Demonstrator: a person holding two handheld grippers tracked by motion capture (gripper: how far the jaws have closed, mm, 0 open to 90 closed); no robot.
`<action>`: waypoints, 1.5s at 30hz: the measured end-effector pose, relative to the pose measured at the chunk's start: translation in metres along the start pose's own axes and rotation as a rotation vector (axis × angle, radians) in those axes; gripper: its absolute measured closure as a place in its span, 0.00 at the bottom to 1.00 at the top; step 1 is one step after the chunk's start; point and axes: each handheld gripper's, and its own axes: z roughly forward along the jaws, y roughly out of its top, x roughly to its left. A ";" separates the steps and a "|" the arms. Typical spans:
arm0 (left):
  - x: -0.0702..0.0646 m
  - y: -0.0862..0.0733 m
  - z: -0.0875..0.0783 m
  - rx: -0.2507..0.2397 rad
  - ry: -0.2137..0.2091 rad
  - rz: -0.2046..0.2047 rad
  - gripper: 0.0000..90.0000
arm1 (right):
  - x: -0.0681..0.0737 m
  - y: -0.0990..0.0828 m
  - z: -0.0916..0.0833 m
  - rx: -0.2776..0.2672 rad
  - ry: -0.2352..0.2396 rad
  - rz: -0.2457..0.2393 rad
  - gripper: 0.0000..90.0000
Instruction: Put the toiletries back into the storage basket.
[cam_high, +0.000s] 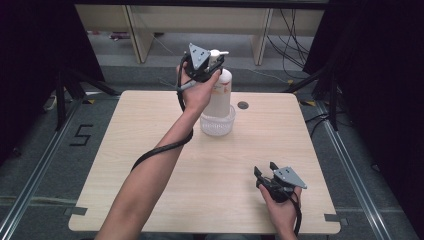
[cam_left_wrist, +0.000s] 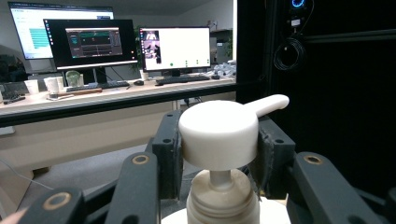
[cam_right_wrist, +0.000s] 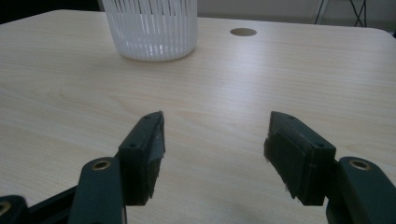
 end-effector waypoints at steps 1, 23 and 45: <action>0.000 0.000 0.001 0.001 0.000 -0.001 0.65 | 0.000 0.000 0.000 0.001 -0.007 -0.009 0.42; -0.004 -0.011 0.009 0.041 -0.005 0.005 0.65 | 0.001 0.000 0.000 0.001 0.009 0.009 0.42; -0.006 -0.030 0.013 0.084 -0.007 0.005 0.65 | 0.002 0.000 -0.001 0.004 -0.006 0.012 0.42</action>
